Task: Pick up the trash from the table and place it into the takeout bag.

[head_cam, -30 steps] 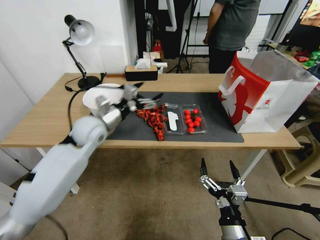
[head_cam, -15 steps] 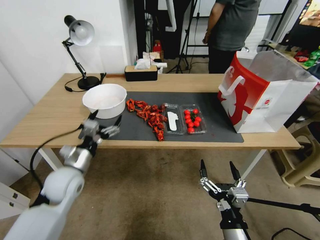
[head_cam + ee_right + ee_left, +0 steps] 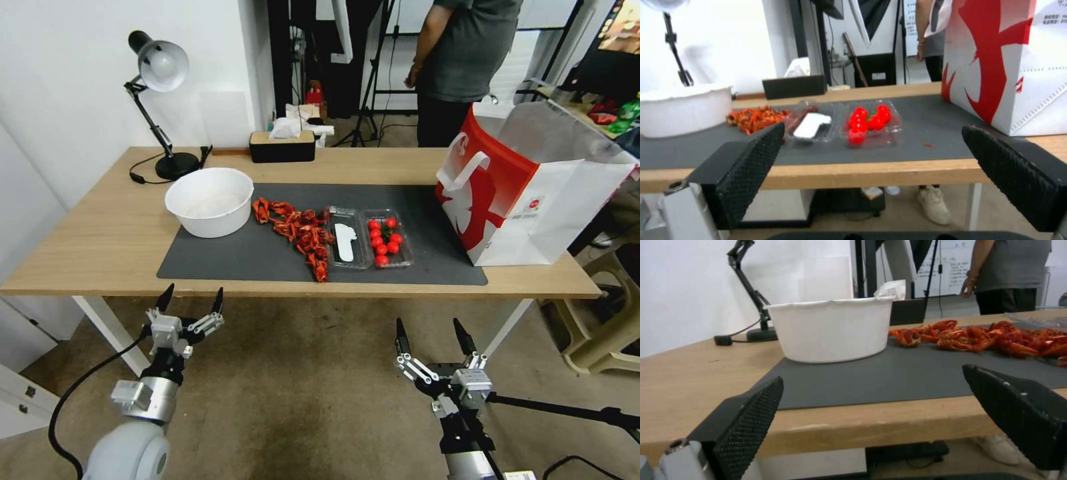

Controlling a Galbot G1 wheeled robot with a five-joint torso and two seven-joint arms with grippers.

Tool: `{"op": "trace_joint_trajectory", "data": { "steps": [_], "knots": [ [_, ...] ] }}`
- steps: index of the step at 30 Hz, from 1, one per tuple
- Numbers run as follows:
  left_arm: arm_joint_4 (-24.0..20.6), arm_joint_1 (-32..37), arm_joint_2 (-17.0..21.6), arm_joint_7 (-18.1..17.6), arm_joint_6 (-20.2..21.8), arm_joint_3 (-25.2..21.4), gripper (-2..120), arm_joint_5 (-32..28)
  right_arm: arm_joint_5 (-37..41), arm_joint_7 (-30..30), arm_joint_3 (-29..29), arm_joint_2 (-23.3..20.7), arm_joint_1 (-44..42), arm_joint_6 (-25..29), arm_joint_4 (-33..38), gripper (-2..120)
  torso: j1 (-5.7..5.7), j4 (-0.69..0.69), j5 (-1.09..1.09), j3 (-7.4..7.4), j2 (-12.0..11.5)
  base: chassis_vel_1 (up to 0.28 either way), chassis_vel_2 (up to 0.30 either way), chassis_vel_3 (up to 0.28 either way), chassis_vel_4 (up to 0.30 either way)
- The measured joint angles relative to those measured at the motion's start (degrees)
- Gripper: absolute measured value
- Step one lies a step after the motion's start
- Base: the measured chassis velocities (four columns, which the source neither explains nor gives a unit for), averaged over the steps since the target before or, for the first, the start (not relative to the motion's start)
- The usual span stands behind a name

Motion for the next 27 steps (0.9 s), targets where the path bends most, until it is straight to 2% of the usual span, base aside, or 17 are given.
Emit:
{"op": "trace_joint_trajectory", "data": {
  "steps": [11, 27],
  "knots": [
    [1.3, 0.6, -0.4, 0.1, -1.7, -0.2, 100, 1.8, 0.5, -0.2, 2.7, -1.3, 1.2, -3.5, -0.2, 100, 0.0, 0.0, -0.01, 0.0, 0.0, 0.0, 0.0, 0.0, 0.0],
    [1.3, 1.4, -0.9, 0.7, -1.8, 1.1, 100, 1.6, 2.3, -1.8, 4.7, -2.4, 0.7, -3.7, 0.9, 100, 0.01, 0.0, -0.01, 0.0, 0.0, 0.0, 0.0, 0.0, 0.0]
  ]
}}
